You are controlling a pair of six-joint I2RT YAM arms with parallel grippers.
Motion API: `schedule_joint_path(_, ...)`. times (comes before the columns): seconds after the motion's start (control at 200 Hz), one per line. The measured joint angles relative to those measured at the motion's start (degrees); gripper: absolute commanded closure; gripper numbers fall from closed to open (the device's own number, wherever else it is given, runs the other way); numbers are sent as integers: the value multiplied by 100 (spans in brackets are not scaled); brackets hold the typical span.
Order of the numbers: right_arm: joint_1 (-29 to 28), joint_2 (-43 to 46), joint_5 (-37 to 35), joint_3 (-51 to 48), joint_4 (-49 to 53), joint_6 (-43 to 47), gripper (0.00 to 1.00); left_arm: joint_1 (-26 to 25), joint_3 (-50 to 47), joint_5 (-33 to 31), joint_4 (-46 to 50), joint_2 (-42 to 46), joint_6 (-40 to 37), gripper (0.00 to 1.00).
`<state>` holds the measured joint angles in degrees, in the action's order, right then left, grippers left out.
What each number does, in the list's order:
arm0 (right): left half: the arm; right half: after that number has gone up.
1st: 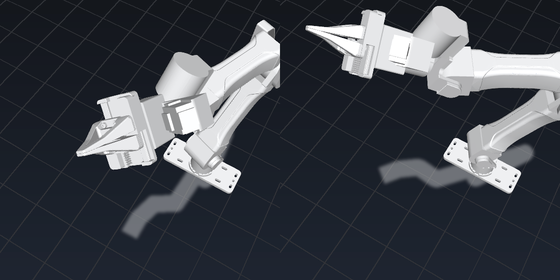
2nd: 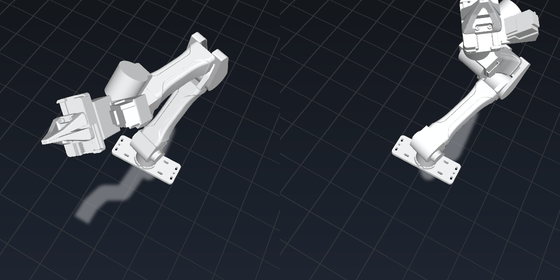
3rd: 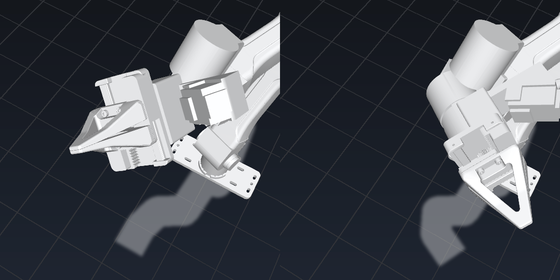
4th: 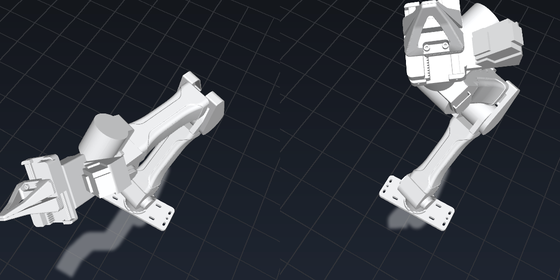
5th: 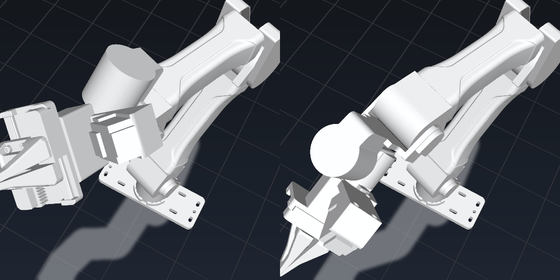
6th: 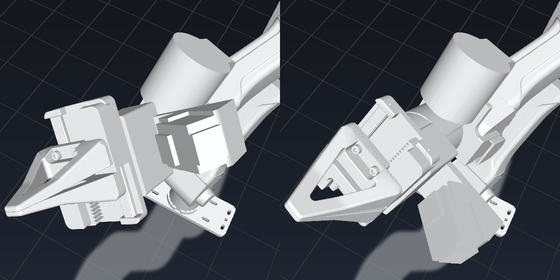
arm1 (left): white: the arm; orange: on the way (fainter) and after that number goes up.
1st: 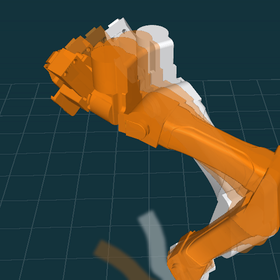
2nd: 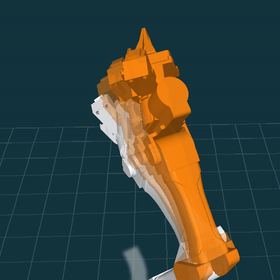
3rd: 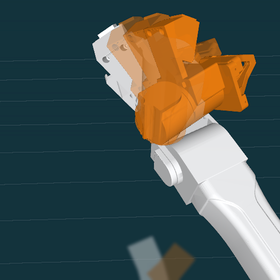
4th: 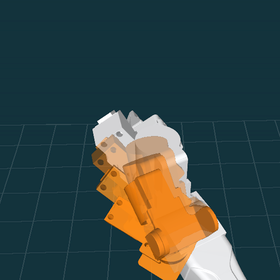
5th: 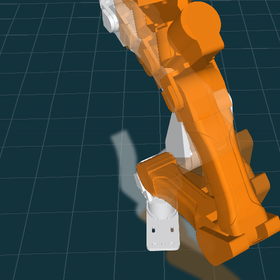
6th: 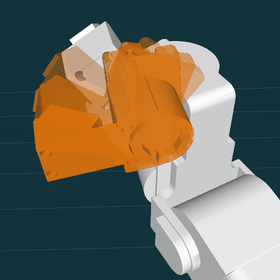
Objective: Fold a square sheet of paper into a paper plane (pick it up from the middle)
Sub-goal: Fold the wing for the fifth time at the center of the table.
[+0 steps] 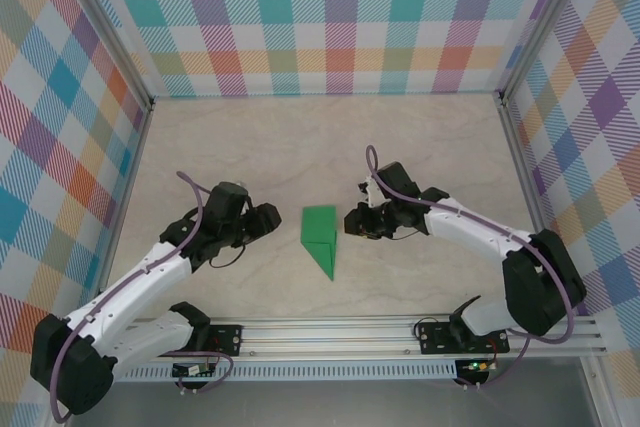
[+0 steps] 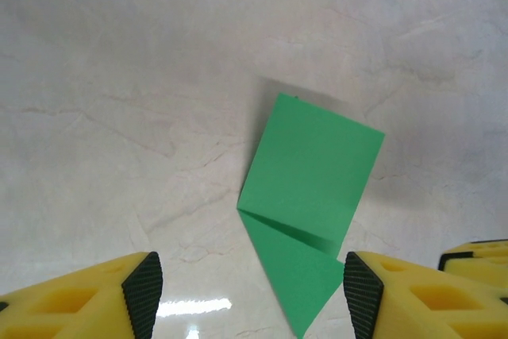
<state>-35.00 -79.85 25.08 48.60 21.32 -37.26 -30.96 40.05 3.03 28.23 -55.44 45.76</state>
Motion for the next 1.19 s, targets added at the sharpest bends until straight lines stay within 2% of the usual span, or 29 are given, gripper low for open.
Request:
schedule_joint_path(0.13, -37, -39, 332, -26, -4, 9, 83, 0, -44, 101, -39, -302, 96, 37)
schedule_joint_path(0.205, -190, -374, 474, 74, -48, 17, 84, 0, -70, 103, -151, -452, 98, 36)
schedule_joint_path(0.325, -538, -918, 551, 376, -63, 31, 92, 0, -256, 103, -479, -463, 94, 35)
schedule_joint_path(0.455, -778, -1294, 481, 656, -160, 46, 91, 0, -286, 170, -664, -595, 63, 35)
schedule_joint_path(0.765, -756, -2127, 334, 857, -282, 184, 93, 0, -289, 339, -953, -992, -81, 36)
schedule_joint_path(0.99, -608, -2173, 332, 791, -472, 214, 92, 0, -289, 522, -1126, -1222, -146, 36)
schedule_joint_path(1.195, -343, -2177, 479, 328, -846, 210, 93, 0, -289, 765, -1480, -1497, -131, 35)
